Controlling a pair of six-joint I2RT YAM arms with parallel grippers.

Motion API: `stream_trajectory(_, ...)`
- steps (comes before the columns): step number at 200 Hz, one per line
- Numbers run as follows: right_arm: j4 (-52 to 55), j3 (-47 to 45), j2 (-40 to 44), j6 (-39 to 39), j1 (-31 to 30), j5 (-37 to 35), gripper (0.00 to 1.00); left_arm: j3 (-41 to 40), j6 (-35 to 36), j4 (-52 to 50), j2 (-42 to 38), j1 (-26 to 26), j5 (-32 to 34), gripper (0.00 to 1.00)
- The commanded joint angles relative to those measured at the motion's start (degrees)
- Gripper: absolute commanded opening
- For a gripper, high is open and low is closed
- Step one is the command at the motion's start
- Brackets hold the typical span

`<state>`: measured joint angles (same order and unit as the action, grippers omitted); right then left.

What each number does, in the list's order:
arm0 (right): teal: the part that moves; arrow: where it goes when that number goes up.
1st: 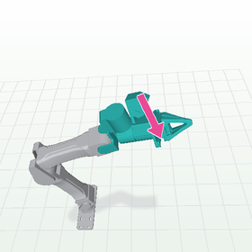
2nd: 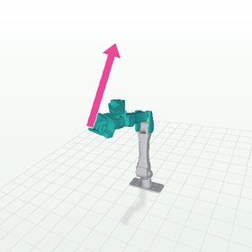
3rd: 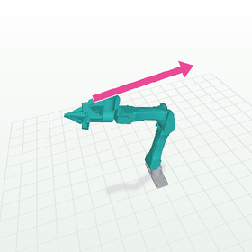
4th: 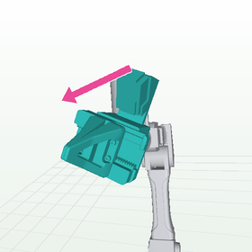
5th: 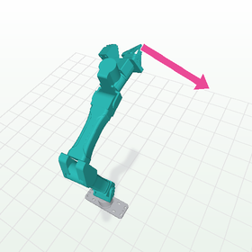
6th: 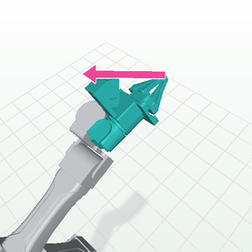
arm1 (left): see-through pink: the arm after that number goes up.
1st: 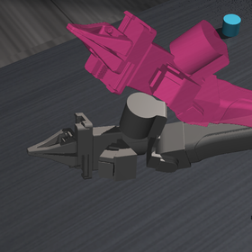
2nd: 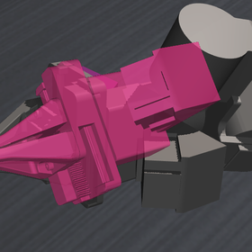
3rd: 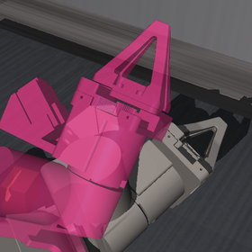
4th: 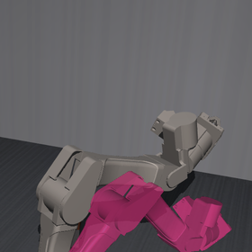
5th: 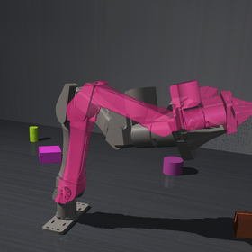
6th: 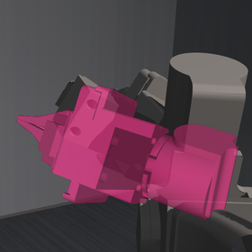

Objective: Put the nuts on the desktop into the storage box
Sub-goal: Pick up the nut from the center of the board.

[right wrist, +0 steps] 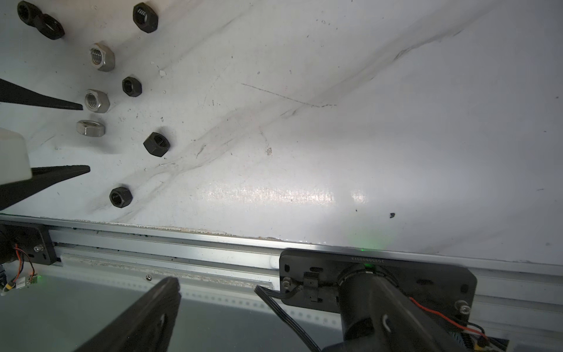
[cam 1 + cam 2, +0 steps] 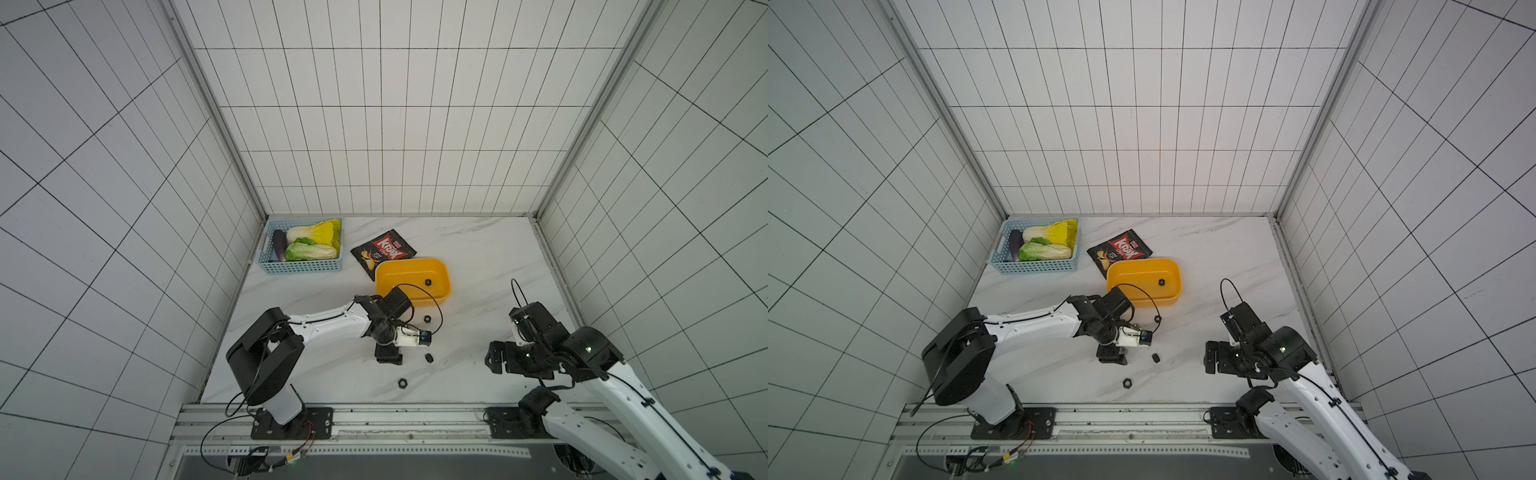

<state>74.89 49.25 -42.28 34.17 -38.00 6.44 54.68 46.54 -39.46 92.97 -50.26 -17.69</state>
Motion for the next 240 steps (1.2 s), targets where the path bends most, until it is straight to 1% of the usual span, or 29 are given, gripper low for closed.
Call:
stream_trajectory(1, -1.20, -0.83, -0.11, 0.58, -0.50, 1.05, 1.00, -1.11, 2.13, 2.04, 0.13, -0.26, 1.89, 0.63)
stream_trajectory(23, -1.07, -0.39, -0.25, 0.76, -0.55, 1.38, 0.99, -1.60, 1.76, 2.88, -0.37, -0.31, 1.87, 0.63)
stream_trajectory(47, -1.41, -0.56, 0.11, 0.78, -0.57, 1.17, 0.99, -2.31, 2.08, 4.15, -0.26, -0.24, 3.25, 0.63)
stream_trajectory(89, -1.68, -0.94, 0.17, 0.89, -0.50, 1.43, 0.99, -2.76, 2.15, 4.12, 1.33, -0.27, 3.13, 0.59)
stream_trajectory(94, -1.68, -0.92, 0.26, 0.90, -0.51, 1.43, 0.99, -2.87, 2.21, 4.17, 1.38, -0.28, 3.15, 0.56)
stream_trajectory(111, -1.78, -1.00, 0.42, 1.07, -0.51, 1.60, 0.99, -2.97, 2.41, 4.04, 1.86, -0.28, 3.84, 0.53)
stream_trajectory(116, -1.79, -1.00, 0.49, 1.11, -0.57, 1.77, 0.99, -2.99, 2.53, 4.13, 2.03, -0.24, 4.02, 0.51)
stream_trajectory(138, -2.50, -1.09, 0.45, 1.40, -0.59, 2.77, 0.99, -3.21, 2.32, 4.57, 2.71, -0.20, 4.65, 0.48)
stream_trajectory(152, -3.16, -1.35, 0.45, 1.29, -0.59, 3.17, 0.99, -3.00, 1.99, 4.64, 2.87, -0.19, 4.85, 0.43)
stream_trajectory(164, -3.49, -1.53, 0.37, 1.16, -0.59, 3.31, 0.99, -2.99, 1.99, 4.65, 3.06, -0.19, 4.86, 0.36)
stream_trajectory(180, -3.95, -1.70, 0.05, 0.90, -0.59, 3.53, 0.99, -2.91, 1.93, 4.57, 3.18, -0.19, 5.07, 0.33)
stream_trajectory(198, -4.61, -2.36, 0.16, 0.80, -0.59, 3.82, 0.99, -2.91, 1.74, 4.56, 3.08, -0.19, 5.04, 0.25)
stream_trajectory(204, -4.78, -2.57, 0.25, 0.80, -0.59, 3.86, 0.99, -2.91, 1.71, 4.55, 3.09, -0.19, 5.04, 0.21)
stream_trajectory(209, -4.97, -2.74, 0.26, 0.75, -0.59, 4.01, 0.99, -2.84, 1.71, 4.28, 3.09, -0.12, 4.97, 0.19)
stream_trajectory(218, -5.19, -3.01, 0.44, 0.76, -0.59, 3.94, 1.00, -2.68, 1.58, 3.73, 3.14, -0.19, 4.95, 0.16)
stream_trajectory(240, -6.16, -3.70, 0.56, 0.59, -0.59, 3.76, 0.99, -1.75, 1.62, 1.47, 3.18, -0.19, 4.68, 0.14)
